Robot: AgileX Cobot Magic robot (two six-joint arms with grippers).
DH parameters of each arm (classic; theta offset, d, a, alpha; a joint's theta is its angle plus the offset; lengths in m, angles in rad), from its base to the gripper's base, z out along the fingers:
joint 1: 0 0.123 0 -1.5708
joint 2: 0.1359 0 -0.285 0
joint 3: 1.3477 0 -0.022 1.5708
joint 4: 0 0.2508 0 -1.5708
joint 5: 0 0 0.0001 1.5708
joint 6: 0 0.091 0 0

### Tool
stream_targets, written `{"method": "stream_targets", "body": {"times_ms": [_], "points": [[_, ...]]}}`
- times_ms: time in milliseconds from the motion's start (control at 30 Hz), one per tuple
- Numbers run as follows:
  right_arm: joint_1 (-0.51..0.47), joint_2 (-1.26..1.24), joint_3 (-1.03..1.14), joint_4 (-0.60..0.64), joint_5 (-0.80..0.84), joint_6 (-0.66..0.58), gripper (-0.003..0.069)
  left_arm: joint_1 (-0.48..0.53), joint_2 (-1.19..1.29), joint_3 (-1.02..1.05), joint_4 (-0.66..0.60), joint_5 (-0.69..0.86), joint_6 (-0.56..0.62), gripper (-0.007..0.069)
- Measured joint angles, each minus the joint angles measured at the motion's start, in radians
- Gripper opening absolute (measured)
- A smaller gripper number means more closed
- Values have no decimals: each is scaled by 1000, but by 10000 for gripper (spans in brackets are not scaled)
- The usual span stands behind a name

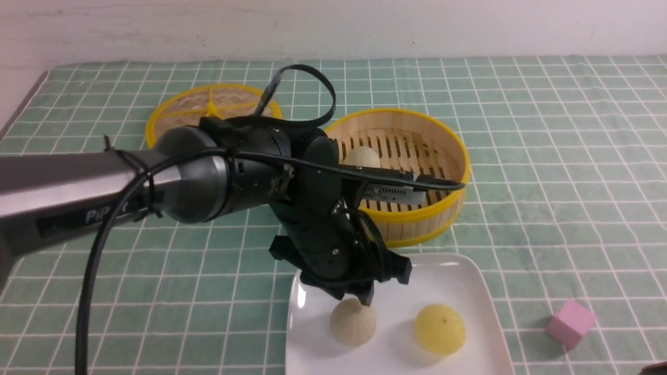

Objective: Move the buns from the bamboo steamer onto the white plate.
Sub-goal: 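Carry the bun from the bamboo steamer to the plate with the left gripper, then reach into the bamboo steamer and grasp a bun with the left gripper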

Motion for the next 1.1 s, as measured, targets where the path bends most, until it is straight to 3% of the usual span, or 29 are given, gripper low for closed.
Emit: {"method": "stream_targets", "body": {"times_ms": [67, 167, 267, 367, 467, 567, 733, 933, 1100], "points": [[0, 0, 0, 0, 0, 0, 36, 0, -5, -17, 16, 7, -6, 400], [0, 0, 0, 0, 0, 0, 39, 0, -6, -69, 46, 30, -51, 412], [0, 0, 0, 0, 0, 0, 44, 3, 13, -200, 140, 71, -123, 274], [0, 0, 0, 0, -1, 0, 49, 24, 70, -354, 179, 107, -143, 77], [0, 0, 0, 0, -1, 0, 52, 57, 136, -495, 168, 145, -146, 17], [0, 0, 0, 0, -1, 0, 55, 91, 204, -611, 150, 171, -150, 5], [0, 0, 0, 0, -1, 0, 62, 130, 313, -749, 165, 180, -153, 65], [0, 0, 0, 0, -1, 0, 65, 130, 393, -779, 215, 96, -153, 300], [0, 0, 0, 0, 0, 0, 71, 130, 445, -780, 247, 60, -154, 381]]}}
